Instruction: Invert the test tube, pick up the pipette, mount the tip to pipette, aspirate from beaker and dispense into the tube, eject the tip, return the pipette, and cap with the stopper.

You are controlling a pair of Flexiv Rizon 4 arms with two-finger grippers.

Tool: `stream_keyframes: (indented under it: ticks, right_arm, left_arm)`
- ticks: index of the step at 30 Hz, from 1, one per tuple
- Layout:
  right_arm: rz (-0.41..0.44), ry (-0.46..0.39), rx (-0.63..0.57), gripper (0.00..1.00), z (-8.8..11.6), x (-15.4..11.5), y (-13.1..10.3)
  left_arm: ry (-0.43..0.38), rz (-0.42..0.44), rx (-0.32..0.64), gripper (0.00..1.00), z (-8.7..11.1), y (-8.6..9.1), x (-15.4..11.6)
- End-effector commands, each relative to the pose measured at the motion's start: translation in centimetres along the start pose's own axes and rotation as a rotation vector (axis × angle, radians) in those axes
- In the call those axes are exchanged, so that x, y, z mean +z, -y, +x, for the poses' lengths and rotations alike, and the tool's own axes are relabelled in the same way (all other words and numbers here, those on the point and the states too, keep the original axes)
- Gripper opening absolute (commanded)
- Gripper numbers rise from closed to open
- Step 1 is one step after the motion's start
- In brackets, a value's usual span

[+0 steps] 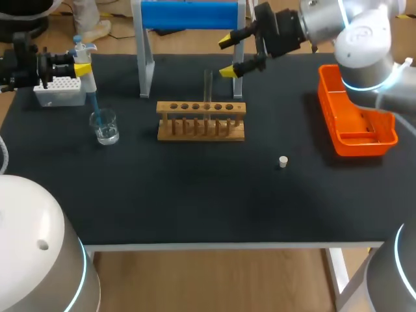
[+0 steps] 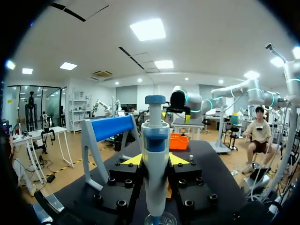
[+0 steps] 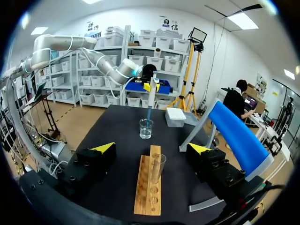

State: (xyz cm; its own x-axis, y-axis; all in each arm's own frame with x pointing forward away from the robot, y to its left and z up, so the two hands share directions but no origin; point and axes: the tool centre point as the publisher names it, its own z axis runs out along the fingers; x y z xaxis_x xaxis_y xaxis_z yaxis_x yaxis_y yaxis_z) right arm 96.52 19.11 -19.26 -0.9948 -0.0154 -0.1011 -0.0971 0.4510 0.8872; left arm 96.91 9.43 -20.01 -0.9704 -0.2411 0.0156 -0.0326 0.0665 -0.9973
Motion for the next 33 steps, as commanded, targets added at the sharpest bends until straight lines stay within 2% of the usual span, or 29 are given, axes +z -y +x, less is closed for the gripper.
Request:
stream_keyframes:
  ticks: [1, 18, 24, 33]
  right_arm:
    - [-0.002, 0.0, -0.001, 1.0, 0.0, 0.1, 0.1]
    - [-0.002, 0.0, -0.001, 1.0, 0.0, 0.1, 0.1]
    - [0.047, -0.009, 0.006, 1.0, -0.3, 2.9, 0.9]
    - [0.067, 0.002, 0.028, 1.0, -1.8, 3.8, 2.5]
  left_arm:
    - [0.001, -0.001, 0.0, 0.0, 0.1, 0.1, 0.0]
    - [0.001, -0.001, 0.0, 0.0, 0.1, 0.1, 0.0]
    - [0.001, -0.001, 0.0, 0.0, 0.1, 0.1, 0.0]
    - [0.001, -0.001, 0.0, 0.0, 0.1, 0.1, 0.0]
